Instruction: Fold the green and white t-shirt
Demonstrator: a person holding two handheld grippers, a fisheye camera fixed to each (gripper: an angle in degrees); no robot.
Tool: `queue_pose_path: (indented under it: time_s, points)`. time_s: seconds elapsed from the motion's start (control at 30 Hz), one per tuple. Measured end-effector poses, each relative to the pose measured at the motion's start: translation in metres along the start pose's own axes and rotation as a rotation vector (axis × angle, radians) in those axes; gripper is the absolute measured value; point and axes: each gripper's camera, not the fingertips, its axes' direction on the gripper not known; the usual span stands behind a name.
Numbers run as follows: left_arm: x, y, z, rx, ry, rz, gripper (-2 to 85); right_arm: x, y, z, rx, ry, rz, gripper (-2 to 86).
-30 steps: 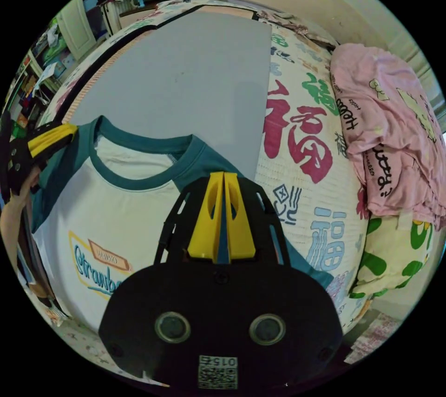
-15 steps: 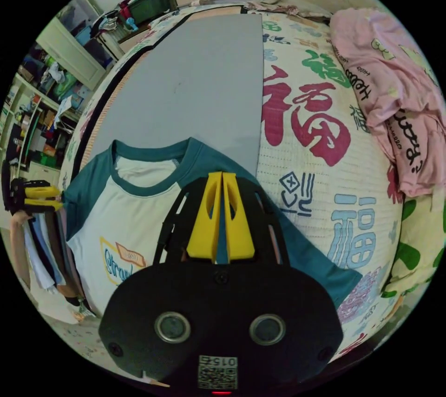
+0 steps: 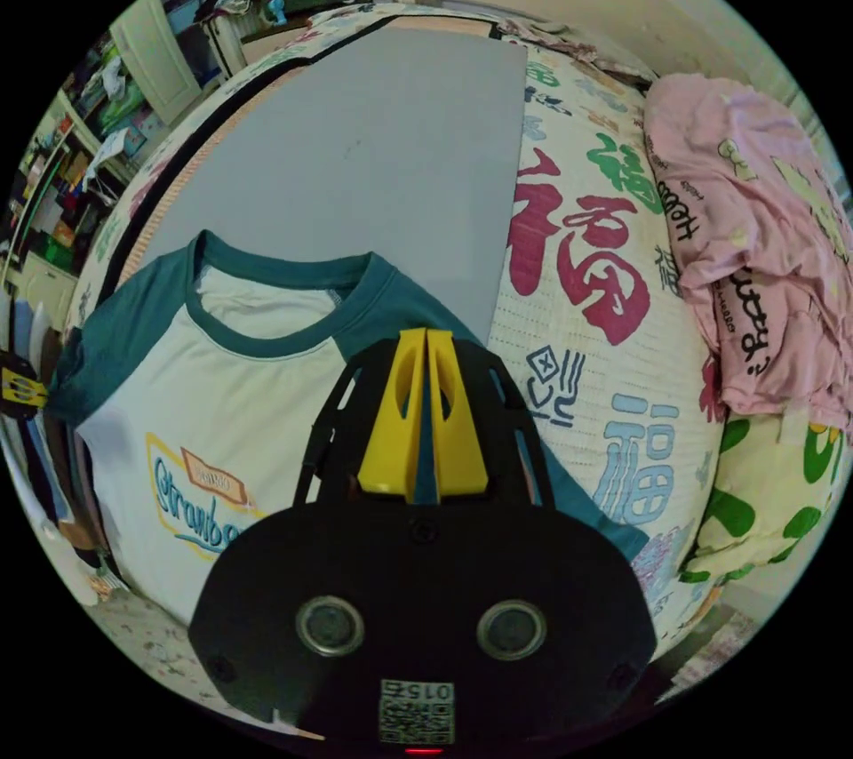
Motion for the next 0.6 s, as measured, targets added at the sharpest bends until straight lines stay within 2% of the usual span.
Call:
queue_pose_path:
  time_s: [0.2, 0.33, 0.43, 0.6]
  points:
    - [-0.013, 0.007, -0.020, 0.095, 0.060, -0.034, 0.7, 0.006, 0.010, -0.032, -0.084, -0.047, -0.056, -0.9]
    - [0.000, 0.005, -0.002, 0.062, 0.106, 0.039, 1.7, 0.047, 0.045, -0.084, 0.030, -0.128, 0.029, -0.6]
    - [0.012, 0.015, 0.001, 0.116, 0.134, 0.072, 2.4, 0.061, 0.066, -0.109, 0.035, -0.175, 0.046, -0.6]
    - [0.007, 0.034, -0.004, 0.217, 0.068, -0.038, 3.9, 0.040, 0.077, -0.136, 0.026, -0.180, -0.002, -0.5]
